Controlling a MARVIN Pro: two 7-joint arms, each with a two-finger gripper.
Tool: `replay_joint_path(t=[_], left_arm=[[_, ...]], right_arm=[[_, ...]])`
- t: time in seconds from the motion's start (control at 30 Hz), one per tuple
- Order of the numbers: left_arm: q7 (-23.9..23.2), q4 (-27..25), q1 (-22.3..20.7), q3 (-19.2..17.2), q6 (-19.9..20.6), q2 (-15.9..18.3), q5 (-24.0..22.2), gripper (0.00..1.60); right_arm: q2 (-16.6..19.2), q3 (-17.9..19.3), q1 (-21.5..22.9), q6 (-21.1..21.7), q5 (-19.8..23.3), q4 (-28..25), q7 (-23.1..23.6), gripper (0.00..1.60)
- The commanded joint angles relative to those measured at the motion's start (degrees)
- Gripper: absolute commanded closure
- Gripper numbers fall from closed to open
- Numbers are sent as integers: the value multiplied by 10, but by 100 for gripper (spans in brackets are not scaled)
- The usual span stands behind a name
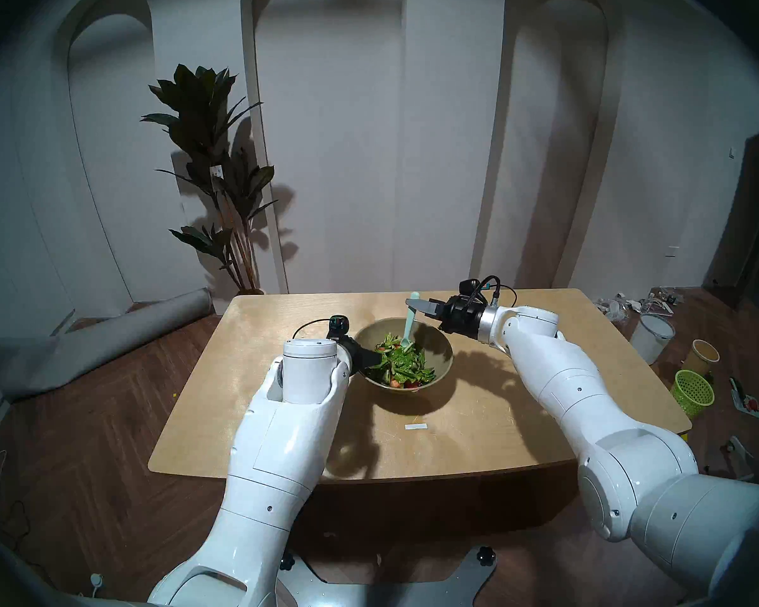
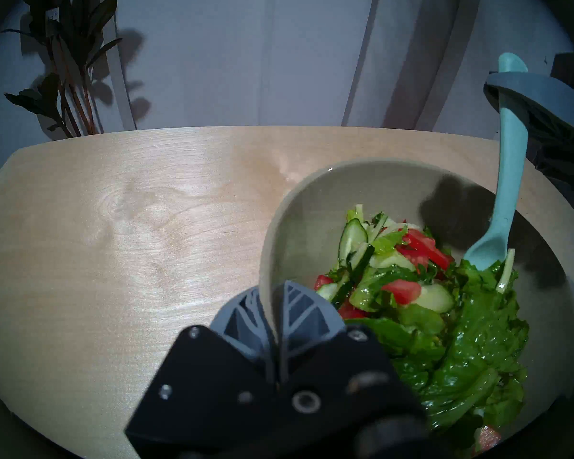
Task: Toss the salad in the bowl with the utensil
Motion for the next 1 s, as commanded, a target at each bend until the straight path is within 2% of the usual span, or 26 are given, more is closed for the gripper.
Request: replay_joint_path(t=[0.0,0.2,0.33,0.57,0.97], left_arm=[[-1,-4,-6,2,0,-1,0,160],[-1,-4,-6,2,0,-1,0,160],[-1,-4,-6,2,0,-1,0,160],[-1,-4,-5,1,0,-2,0,160],[0,-3,-5,1,-1,-2,0,160]], right_arm=[[30,6,46,-23,7,-17,63,160],[58,-1,72,-49,-6,-3,113,160],[58,-9,100,-89,-21,52,135,160],[36,-26,133,-130,-54,121,111,160],[5,-48,165,-163,-91,194,54,160]])
